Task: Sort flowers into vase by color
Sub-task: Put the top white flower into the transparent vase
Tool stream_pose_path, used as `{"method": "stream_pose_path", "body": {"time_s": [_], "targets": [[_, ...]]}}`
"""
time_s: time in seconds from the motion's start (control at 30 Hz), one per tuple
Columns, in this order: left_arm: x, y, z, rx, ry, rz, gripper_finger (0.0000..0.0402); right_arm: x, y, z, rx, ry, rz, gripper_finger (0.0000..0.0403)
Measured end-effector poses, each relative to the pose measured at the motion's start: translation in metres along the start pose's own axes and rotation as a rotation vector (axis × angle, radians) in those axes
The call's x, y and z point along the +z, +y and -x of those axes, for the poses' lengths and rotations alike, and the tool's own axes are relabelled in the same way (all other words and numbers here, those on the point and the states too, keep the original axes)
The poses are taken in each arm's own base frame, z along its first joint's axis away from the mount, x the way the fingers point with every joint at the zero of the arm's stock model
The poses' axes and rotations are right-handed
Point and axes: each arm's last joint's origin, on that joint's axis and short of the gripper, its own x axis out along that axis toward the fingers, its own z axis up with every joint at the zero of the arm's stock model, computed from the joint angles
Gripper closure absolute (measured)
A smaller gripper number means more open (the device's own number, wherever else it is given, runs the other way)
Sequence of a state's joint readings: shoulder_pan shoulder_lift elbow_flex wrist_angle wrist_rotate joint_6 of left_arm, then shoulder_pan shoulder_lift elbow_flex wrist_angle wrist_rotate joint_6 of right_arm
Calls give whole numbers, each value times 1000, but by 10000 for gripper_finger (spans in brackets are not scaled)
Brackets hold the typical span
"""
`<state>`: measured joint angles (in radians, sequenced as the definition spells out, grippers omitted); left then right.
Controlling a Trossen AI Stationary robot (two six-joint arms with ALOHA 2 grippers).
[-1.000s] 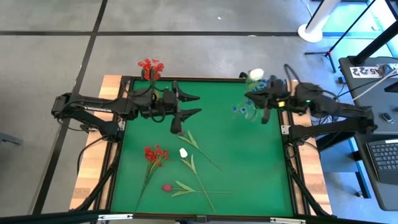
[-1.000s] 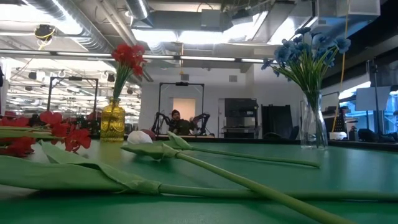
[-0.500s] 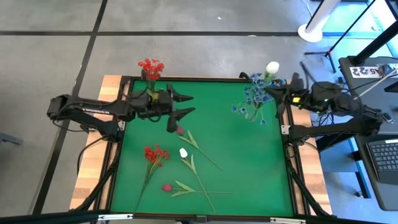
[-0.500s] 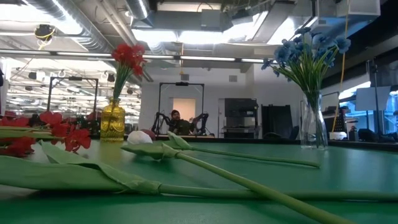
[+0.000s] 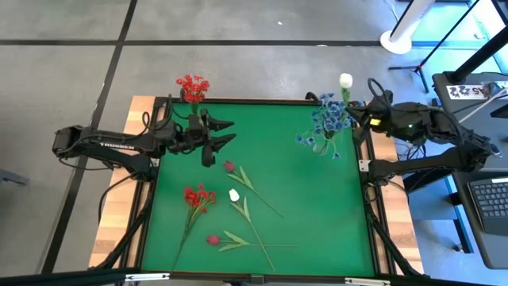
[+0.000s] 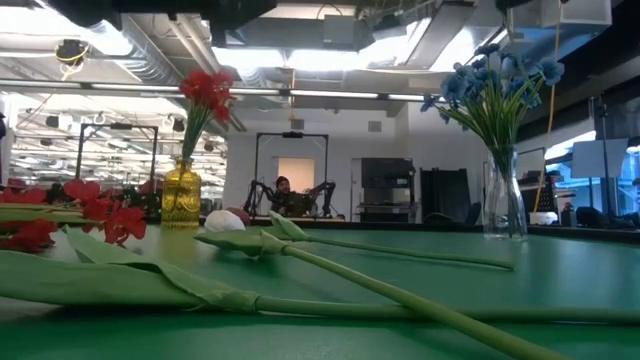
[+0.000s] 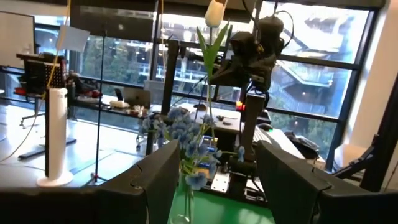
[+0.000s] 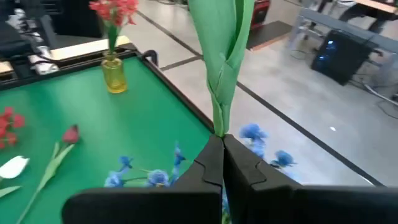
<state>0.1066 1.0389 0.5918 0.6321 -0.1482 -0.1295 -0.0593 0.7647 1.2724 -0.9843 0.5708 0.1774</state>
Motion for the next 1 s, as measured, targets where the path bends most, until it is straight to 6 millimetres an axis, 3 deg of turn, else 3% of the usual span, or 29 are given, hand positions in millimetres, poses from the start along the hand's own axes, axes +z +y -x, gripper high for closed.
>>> {"method": "stream_pose_path", "body": {"time_s": [0.4,0.63,1.0], "targets": [[-2,0,0,2,14,-2,195,-30,12,-32,-124,-27,25,403],[-2,0,0,2,18,-2,195,-46,13,-38,-100,-173,23,403],[-3,0,0,3,23,-3,195,-83,15,-50,-104,-130,42,403]]}}
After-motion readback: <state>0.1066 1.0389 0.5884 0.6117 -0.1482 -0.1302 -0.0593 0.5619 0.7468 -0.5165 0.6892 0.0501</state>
